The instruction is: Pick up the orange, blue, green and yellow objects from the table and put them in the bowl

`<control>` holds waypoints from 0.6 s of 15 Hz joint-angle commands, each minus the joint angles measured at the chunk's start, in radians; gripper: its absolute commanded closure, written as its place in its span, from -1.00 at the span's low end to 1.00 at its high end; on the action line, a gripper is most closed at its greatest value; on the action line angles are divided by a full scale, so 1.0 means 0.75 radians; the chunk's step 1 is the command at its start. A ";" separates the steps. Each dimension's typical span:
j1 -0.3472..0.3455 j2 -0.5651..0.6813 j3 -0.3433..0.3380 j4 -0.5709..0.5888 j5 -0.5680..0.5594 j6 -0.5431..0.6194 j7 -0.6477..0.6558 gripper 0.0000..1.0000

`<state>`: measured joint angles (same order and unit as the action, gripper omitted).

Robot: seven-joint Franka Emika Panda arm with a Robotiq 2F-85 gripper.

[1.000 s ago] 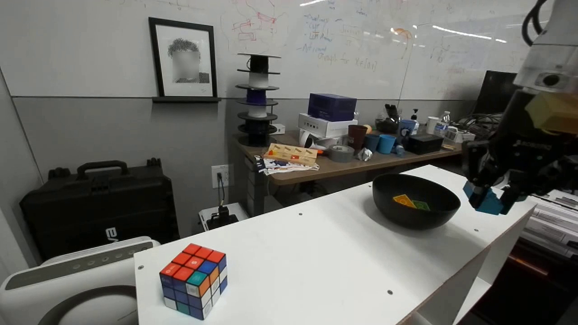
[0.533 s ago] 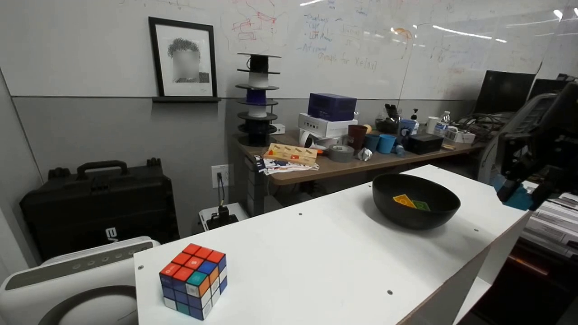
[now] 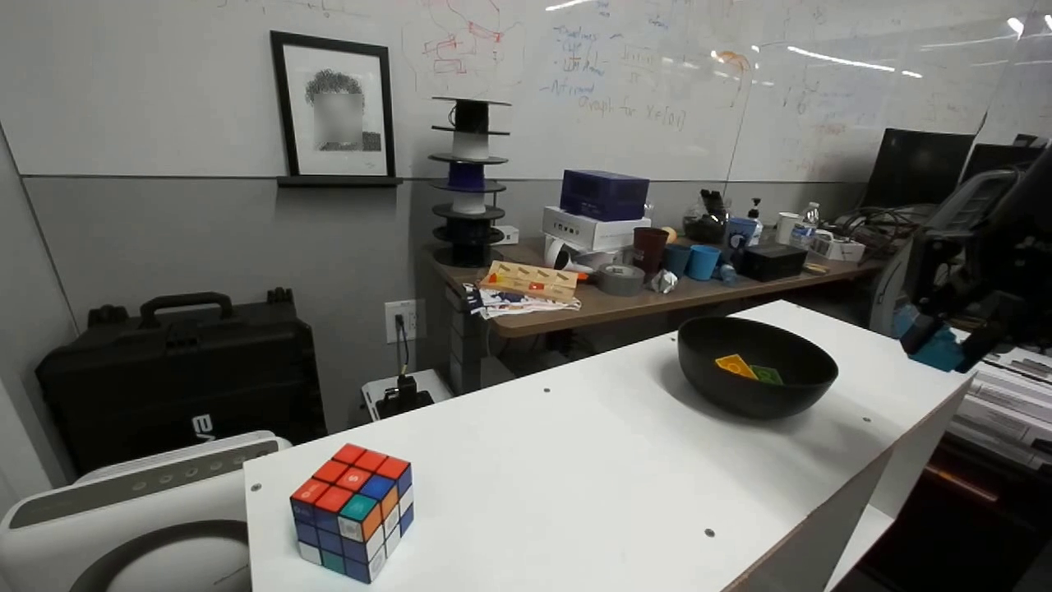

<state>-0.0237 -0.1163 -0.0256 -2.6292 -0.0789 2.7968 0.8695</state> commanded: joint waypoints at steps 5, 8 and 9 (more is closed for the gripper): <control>-0.063 -0.035 0.077 -0.039 -0.018 0.140 0.156 0.78; -0.038 0.161 0.068 0.339 0.054 0.016 0.106 0.78; -0.034 0.194 0.061 0.427 0.058 -0.017 0.110 0.78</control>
<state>-0.0479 -0.0691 0.0142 -2.5050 -0.0580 2.8439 0.9394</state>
